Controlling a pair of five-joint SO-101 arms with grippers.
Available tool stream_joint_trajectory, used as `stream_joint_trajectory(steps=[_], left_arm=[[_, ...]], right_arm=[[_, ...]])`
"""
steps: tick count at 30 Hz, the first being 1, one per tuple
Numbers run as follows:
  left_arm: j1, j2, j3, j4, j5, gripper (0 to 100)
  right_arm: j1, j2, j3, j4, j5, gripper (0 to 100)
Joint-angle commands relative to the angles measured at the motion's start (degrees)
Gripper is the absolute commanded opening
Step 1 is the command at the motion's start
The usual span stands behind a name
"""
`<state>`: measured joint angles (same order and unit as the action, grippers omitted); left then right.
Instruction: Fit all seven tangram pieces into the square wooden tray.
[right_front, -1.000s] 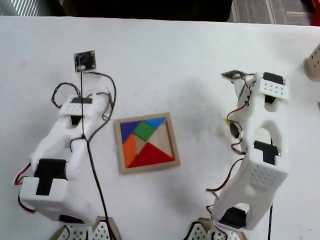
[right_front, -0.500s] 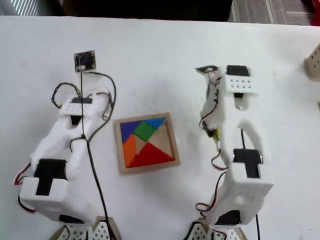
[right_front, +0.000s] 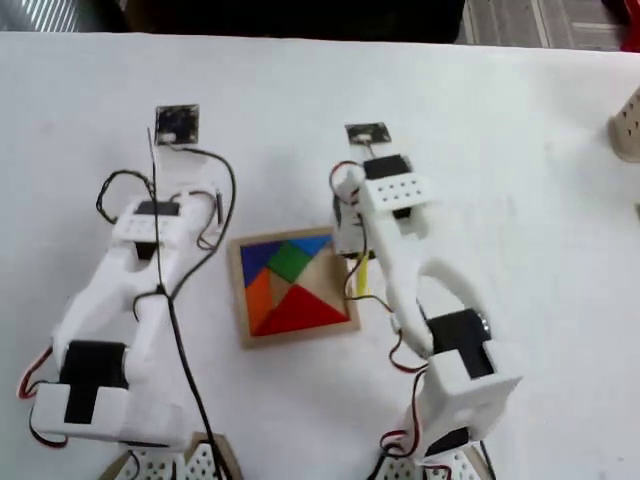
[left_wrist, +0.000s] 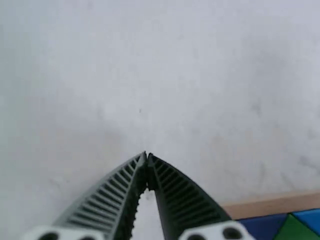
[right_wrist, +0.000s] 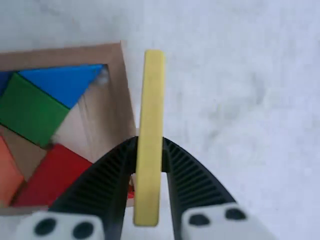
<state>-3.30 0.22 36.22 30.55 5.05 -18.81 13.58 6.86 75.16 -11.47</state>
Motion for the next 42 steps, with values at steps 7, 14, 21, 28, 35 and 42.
stream_joint_trajectory(steps=[7,14,21,28,35,42], left_arm=[[0.75,-3.12,-0.53,0.18,-1.05,2],[0.75,-3.12,-0.62,0.09,-1.05,2],[0.75,-3.03,-0.44,0.09,-1.05,2],[0.75,-3.03,-0.44,0.09,-1.05,2],[0.75,-3.03,-0.35,-0.97,-1.05,2],[0.75,-3.03,-0.35,-1.05,-1.14,2]], right_arm=[[-4.44,3.12,-0.18,-5.32,-5.54,1.7],[-4.88,7.87,-0.62,-5.41,7.56,2.1],[-8.84,7.87,-0.7,-5.14,16.53,10.1],[-9.98,7.78,-2.64,-4.0,17.58,30.3],[-9.63,7.78,-15.82,11.12,17.49,32.9],[-5.93,3.03,-21.98,21.85,20.04,30.8]])
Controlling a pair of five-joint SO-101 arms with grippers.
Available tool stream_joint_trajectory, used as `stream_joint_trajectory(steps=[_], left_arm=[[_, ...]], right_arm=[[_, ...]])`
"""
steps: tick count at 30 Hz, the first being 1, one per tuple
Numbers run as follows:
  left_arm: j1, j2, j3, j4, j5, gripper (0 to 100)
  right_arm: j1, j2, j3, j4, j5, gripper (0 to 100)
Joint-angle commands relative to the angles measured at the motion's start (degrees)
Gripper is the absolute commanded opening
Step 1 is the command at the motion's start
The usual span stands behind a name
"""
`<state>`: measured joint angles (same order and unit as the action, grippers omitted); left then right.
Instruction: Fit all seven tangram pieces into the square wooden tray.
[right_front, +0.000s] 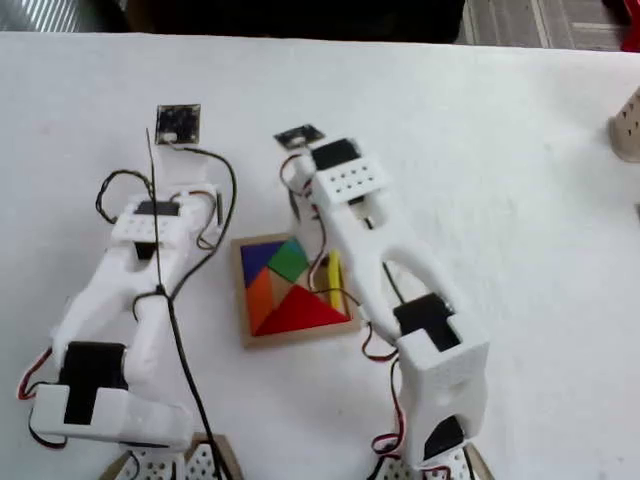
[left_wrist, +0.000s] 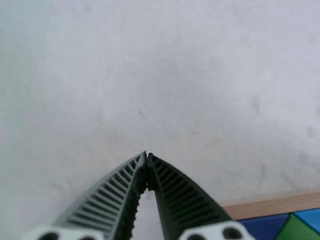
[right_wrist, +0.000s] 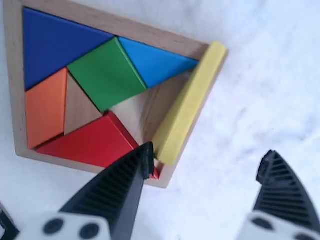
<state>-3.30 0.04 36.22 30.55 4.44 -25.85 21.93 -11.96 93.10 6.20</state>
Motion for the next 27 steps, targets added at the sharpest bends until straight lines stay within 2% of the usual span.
stream_joint_trajectory(steps=[1,11,15,18,23,27], left_arm=[[0.75,-2.86,-0.35,-1.05,-0.53,2],[0.75,-2.86,-0.35,-1.05,-0.53,2],[0.75,-2.86,-0.35,-1.05,-0.53,2],[1.36,-3.12,-0.35,-0.53,-0.44,2],[8.57,-5.41,0.0,5.63,-0.53,2],[15.16,-11.47,2.64,10.64,-0.53,2]], right_arm=[[1.1,-6.99,-2.99,4.7,3.08,30.8],[7.87,-30.55,11.34,3.56,5.98,28.9],[12.79,-39.6,21.98,-0.75,6.33,24.1],[19.12,-44.88,33.14,-6.73,6.33,16.5],[29.49,-50.15,51.43,-21.41,6.42,3.0],[35.38,-50.86,57.76,-25.98,9.49,1.9]])
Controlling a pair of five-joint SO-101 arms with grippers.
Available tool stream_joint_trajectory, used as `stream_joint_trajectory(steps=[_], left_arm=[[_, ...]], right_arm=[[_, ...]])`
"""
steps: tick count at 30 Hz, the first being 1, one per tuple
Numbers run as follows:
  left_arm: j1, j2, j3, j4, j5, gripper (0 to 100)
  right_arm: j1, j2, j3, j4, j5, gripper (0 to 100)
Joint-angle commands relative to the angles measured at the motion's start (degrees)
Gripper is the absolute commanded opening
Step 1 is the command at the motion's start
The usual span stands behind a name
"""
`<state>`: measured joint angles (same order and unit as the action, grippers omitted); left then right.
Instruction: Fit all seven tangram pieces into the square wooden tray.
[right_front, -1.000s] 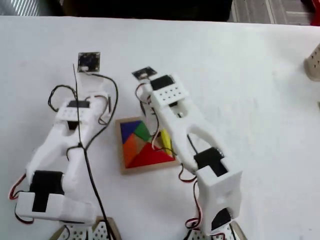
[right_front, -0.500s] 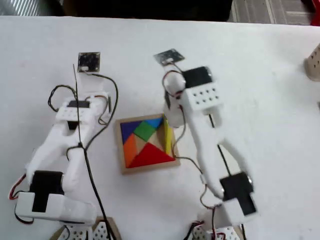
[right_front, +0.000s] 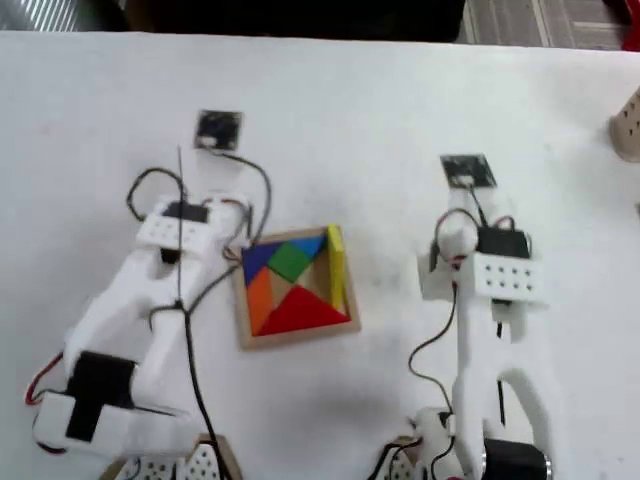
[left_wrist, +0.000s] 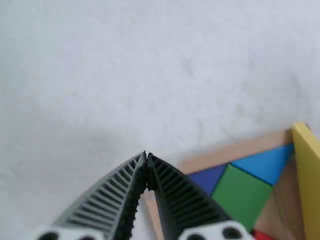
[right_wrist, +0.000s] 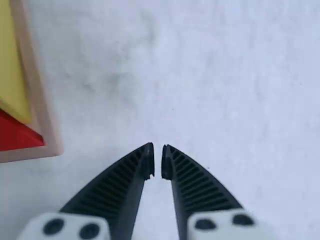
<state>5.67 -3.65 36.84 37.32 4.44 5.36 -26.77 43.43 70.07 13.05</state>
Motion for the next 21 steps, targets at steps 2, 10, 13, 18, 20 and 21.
stream_joint_trajectory(steps=[2,10,13,18,20,21], left_arm=[[9.63,-11.3,5.1,3.69,-0.35,2],[27.21,-13.32,13.19,-5.63,0.0,2],[28.18,-8.57,12.48,-8.26,2.81,2],[27.91,-1.71,8.09,-8.18,4.84,2],[28.0,-1.71,8.0,-8.18,4.84,2],[28.18,-1.71,8.0,-8.18,4.84,2]], right_arm=[[7.08,-1.36,3.43,-3.56,4.04,1.9],[13.32,6.81,4.31,-6.29,10.11,2.1],[13.41,9.98,2.64,-7.25,10.11,2.1],[13.41,15.25,-0.26,-7.87,10.73,2.1],[13.41,17.54,-1.32,-7.87,11.96,2.1],[13.41,18.68,-1.93,-7.87,12.22,2.1]])
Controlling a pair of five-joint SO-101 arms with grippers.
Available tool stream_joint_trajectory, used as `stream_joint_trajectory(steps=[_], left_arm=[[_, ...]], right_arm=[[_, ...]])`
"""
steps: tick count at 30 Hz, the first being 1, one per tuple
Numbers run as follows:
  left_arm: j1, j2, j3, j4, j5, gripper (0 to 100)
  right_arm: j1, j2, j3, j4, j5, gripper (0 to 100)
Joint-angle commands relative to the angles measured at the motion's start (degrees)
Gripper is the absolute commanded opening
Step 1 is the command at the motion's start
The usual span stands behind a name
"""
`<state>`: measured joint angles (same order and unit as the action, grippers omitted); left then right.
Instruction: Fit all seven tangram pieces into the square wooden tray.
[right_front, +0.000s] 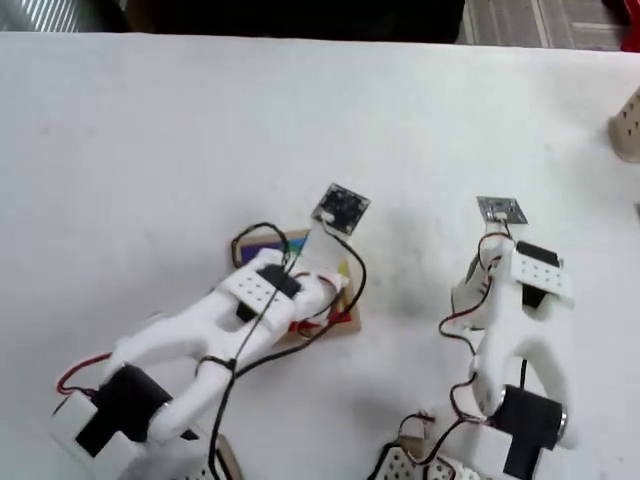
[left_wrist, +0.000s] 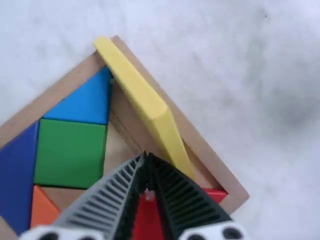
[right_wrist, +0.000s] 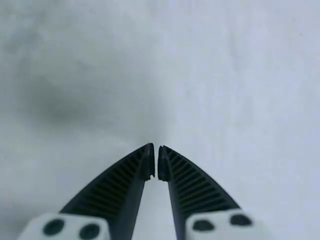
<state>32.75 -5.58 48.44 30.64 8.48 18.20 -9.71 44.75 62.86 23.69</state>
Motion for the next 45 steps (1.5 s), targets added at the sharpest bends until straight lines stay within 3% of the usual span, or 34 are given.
stream_joint_trajectory(steps=[1,24,30,35,45], left_arm=[[1.19,0.22,-3.6,-1.49,0.79,2],[-2.42,-1.45,-6.33,-4.31,1.32,2],[3.56,-2.68,-6.33,-9.85,6.51,2],[6.29,2.68,-8.53,-17.05,8.09,2],[6.02,20.44,-23.74,-17.23,7.74,2]], right_arm=[[0.57,2.77,-3.87,-0.66,1.58,2.1],[0.66,6.81,-6.59,-0.48,1.76,1.8],[0.57,7.08,-6.59,-0.66,1.58,1.8],[0.57,7.08,-6.51,-0.66,1.49,1.8],[0.48,7.08,-6.51,-0.66,1.49,1.8]])
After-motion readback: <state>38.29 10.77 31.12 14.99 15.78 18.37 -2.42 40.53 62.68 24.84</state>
